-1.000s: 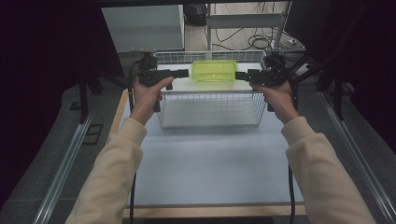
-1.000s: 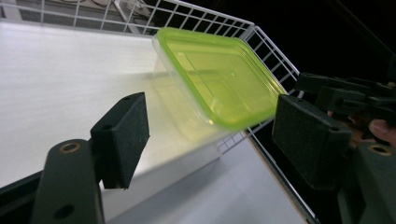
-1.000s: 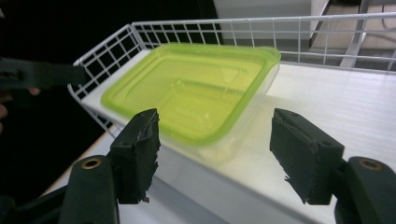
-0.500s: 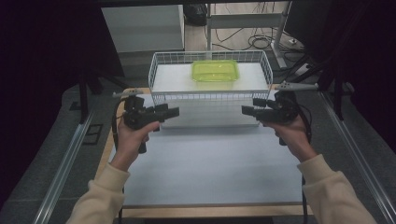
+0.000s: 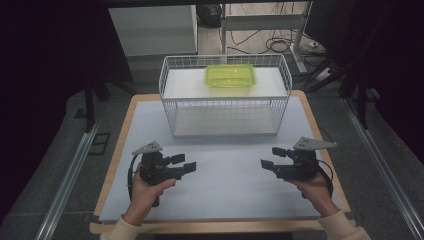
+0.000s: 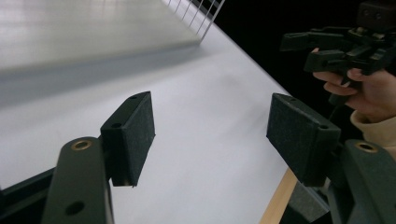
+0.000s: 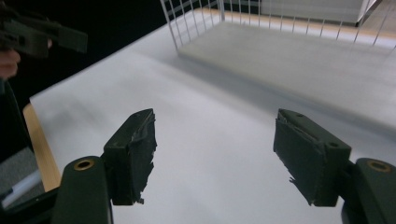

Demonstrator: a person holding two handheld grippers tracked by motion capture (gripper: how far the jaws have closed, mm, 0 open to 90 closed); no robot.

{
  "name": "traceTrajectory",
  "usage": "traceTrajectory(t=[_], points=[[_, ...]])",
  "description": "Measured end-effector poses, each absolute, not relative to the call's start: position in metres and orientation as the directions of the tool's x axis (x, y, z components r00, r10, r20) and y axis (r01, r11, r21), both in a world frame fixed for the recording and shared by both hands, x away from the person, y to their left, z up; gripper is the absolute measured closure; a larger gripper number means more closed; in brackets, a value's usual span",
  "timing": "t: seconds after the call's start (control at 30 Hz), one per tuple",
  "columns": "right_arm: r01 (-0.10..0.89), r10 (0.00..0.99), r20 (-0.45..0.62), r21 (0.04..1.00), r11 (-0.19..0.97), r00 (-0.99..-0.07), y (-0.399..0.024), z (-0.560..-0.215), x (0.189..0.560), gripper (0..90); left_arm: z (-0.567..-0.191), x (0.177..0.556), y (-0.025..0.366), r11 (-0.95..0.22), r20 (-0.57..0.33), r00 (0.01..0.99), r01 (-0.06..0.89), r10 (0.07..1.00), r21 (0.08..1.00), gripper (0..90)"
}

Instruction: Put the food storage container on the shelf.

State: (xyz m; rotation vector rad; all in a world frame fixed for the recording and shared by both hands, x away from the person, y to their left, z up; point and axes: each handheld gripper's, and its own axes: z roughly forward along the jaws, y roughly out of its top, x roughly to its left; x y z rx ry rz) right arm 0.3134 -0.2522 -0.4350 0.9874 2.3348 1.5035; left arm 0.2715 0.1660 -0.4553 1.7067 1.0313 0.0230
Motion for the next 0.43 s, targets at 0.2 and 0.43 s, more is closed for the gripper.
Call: traceTrajectory(t=[0.2, 0.43], points=[[0.445, 0.621, 0.2, 0.854, 0.269, -0.758, -0.252, -0.453, 0.312, 30.2, -0.47, 0.271, 0.161, -0.056, -0.454, 0.612, 0.632, 0.648, 0.773, 32.1], [0.4, 0.66, 0.146, 0.881, 0.252, -0.737, -0.256, -0.45, 0.306, 29.9, -0.47, 0.273, 0.16, -0.048, -0.46, 0.607, 0.635, 0.649, 0.771, 31.3]])
